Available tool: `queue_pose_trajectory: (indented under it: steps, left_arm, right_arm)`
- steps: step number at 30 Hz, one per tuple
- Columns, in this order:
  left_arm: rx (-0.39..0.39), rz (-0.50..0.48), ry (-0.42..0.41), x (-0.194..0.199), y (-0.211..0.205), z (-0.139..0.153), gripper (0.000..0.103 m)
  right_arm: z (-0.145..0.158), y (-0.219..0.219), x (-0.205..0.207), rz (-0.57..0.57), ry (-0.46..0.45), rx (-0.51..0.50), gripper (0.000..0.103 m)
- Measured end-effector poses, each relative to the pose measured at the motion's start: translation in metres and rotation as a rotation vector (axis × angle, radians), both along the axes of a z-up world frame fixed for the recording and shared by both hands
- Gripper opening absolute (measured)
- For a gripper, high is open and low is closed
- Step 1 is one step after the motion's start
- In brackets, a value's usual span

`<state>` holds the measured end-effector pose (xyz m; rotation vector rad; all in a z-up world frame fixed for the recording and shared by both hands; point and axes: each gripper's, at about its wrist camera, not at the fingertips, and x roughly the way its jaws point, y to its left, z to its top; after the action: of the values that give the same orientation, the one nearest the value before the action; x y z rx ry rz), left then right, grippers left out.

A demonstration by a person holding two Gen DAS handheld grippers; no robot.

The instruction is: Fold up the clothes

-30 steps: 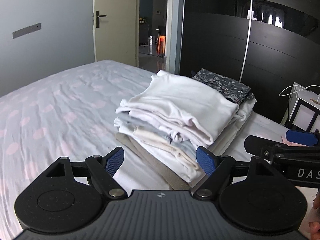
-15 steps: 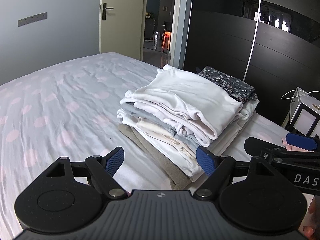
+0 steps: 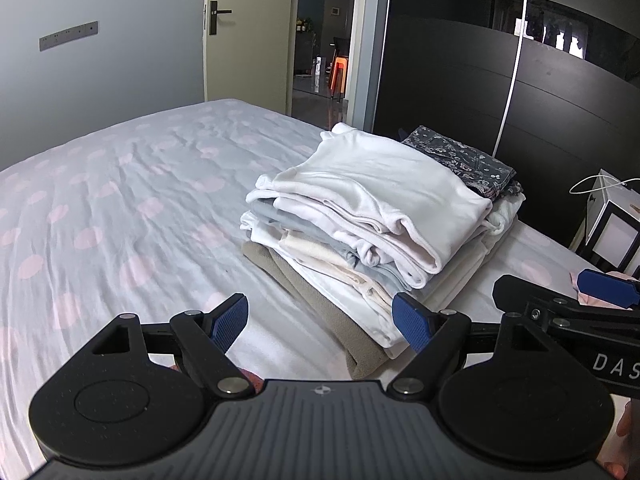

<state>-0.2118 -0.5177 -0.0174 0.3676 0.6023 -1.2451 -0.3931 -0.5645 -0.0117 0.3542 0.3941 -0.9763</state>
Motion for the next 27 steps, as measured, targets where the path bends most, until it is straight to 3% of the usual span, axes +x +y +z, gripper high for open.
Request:
queue_pose_trajectory:
  steps: [27]
  left_arm:
    - [0.009, 0.003, 0.012, 0.0015, -0.0007, 0.0014, 0.079]
  right_arm:
    - [0.0011, 0.0019, 0.0029, 0.001, -0.003, -0.006, 0.102]
